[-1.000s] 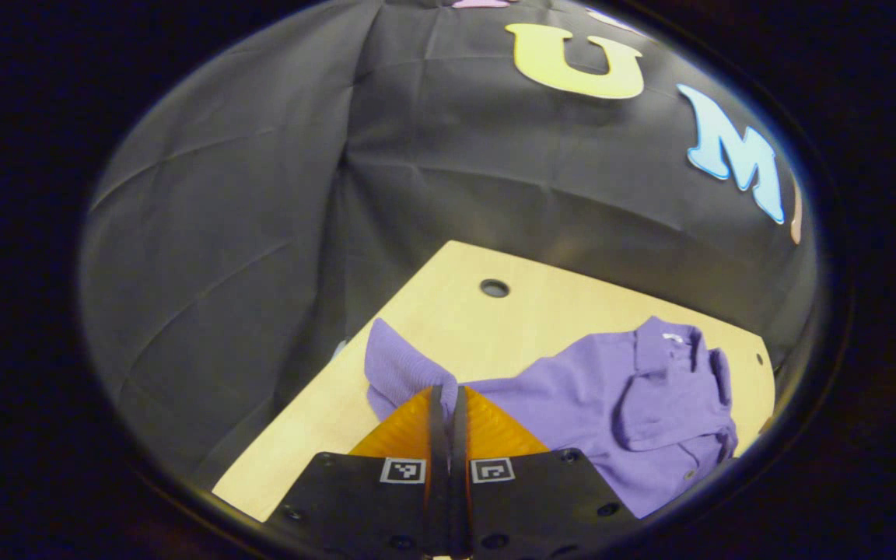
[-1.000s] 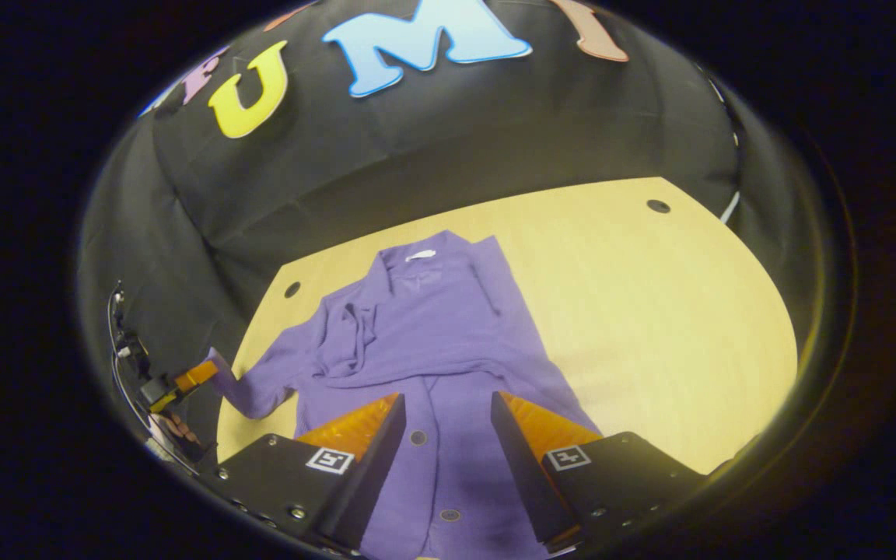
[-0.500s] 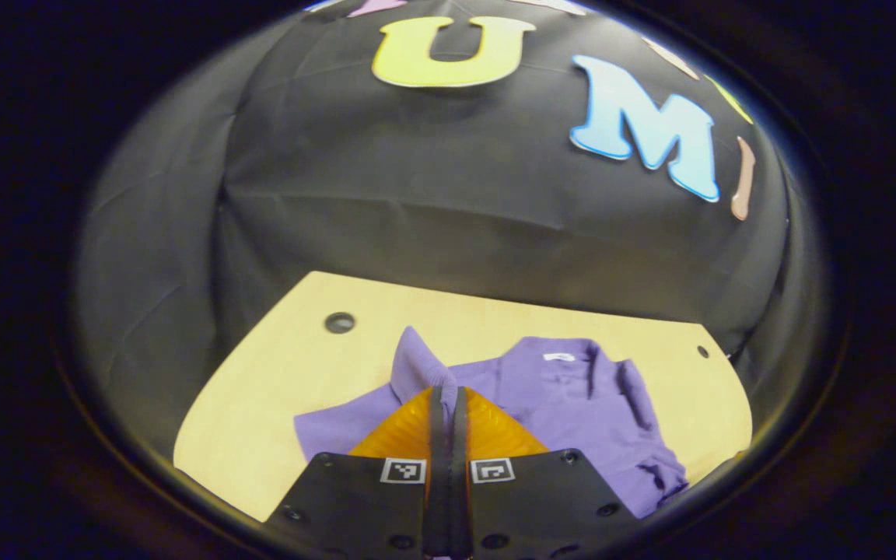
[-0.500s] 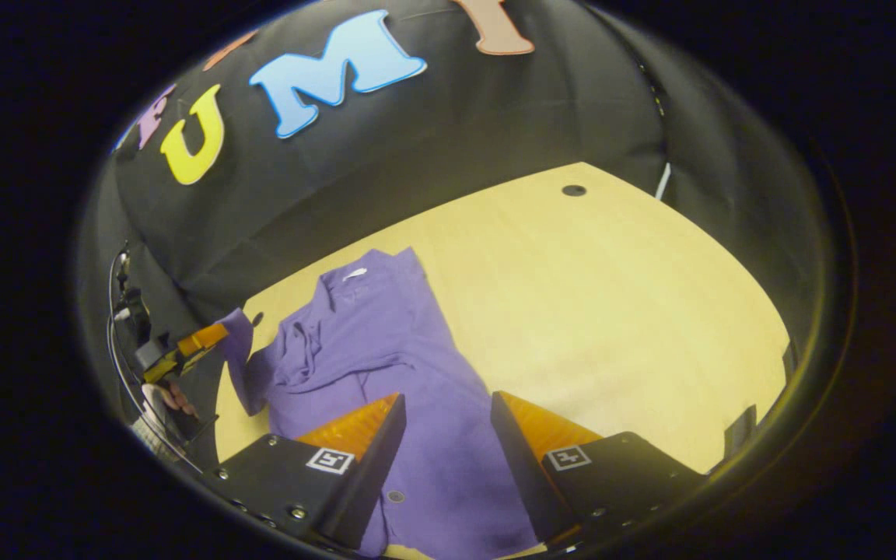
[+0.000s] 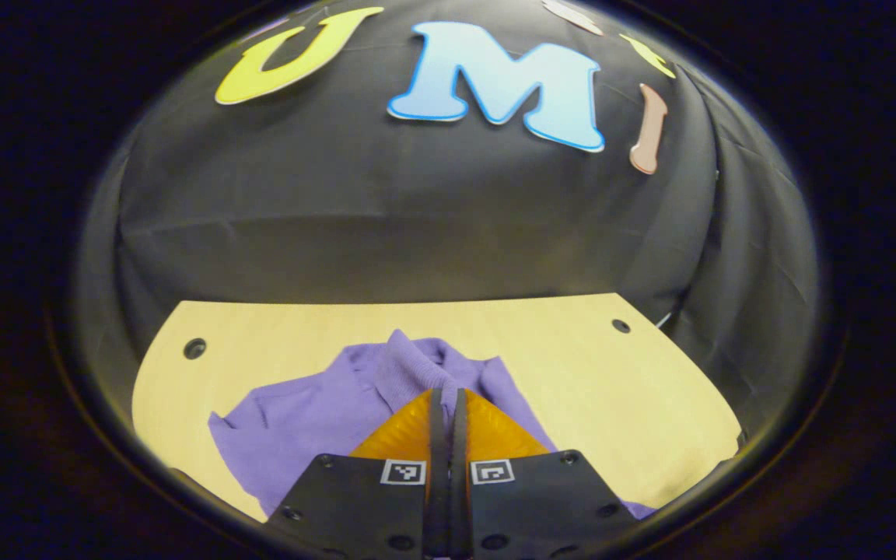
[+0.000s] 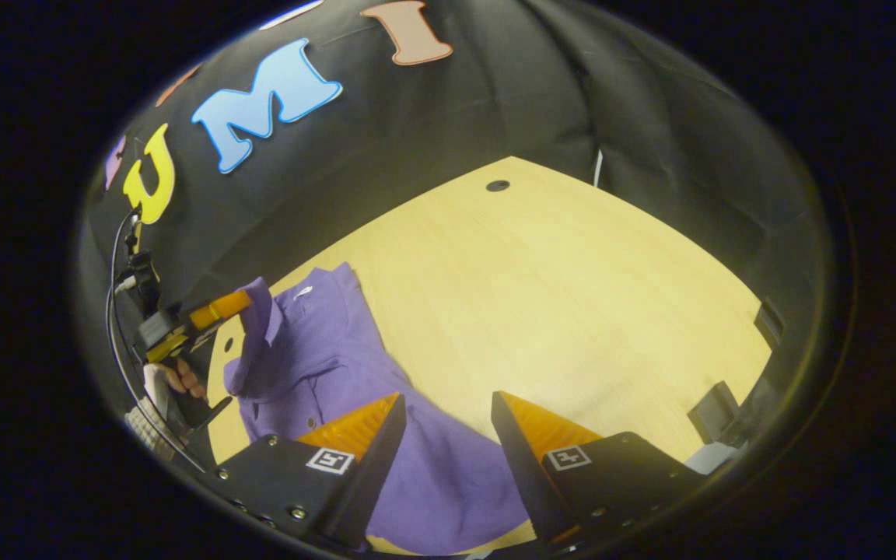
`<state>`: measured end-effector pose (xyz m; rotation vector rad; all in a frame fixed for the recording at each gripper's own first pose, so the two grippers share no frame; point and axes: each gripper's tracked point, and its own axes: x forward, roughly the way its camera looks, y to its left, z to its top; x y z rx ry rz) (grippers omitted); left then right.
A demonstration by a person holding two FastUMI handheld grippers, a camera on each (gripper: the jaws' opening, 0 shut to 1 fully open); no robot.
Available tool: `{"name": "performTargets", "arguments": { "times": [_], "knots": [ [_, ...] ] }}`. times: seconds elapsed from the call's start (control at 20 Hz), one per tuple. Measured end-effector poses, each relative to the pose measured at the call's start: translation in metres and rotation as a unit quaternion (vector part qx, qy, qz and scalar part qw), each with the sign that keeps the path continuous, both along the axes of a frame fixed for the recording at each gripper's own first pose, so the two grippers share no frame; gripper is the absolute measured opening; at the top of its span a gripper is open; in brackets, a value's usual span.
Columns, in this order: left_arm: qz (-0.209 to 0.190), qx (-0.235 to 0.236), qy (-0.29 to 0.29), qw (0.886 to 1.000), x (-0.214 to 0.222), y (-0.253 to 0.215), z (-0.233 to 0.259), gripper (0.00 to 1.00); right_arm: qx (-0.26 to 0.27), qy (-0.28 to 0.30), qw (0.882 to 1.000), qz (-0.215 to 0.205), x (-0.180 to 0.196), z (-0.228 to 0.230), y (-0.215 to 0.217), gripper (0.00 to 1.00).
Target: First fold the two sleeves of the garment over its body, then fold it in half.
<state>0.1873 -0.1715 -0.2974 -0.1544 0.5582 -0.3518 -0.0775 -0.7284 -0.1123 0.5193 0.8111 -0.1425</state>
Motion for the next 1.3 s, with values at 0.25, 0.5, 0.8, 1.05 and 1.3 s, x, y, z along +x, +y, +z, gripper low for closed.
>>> {"name": "performTargets", "arguments": {
  "times": [0.25, 0.5, 0.8, 1.05, 1.3],
  "knots": [
    [-0.041, 0.006, 0.011, 0.999, -0.003, -0.064, -0.014, 0.07, 0.001, 0.015, 1.000, -0.001, -0.016, -0.013, -0.011, 0.75],
    [-0.063, 0.029, 0.027, 0.997, -0.002, -0.101, -0.038, 0.07, 0.010, 0.024, 1.000, -0.015, -0.031, -0.020, -0.023, 0.75],
    [-0.075, 0.039, 0.070, 0.994, -0.007, -0.112, -0.067, 0.11, 0.016, 0.024, 0.999, -0.027, -0.030, -0.020, -0.036, 0.75],
    [-0.097, 0.065, 0.049, 0.992, -0.016, -0.111, -0.057, 1.00, 0.012, 0.022, 1.000, -0.010, -0.020, -0.018, -0.033, 0.75],
    [-0.107, 0.069, 0.051, 0.991, -0.060, -0.082, -0.055, 1.00, 0.002, 0.027, 0.999, 0.030, -0.013, -0.020, -0.016, 0.75]
  ]
}}
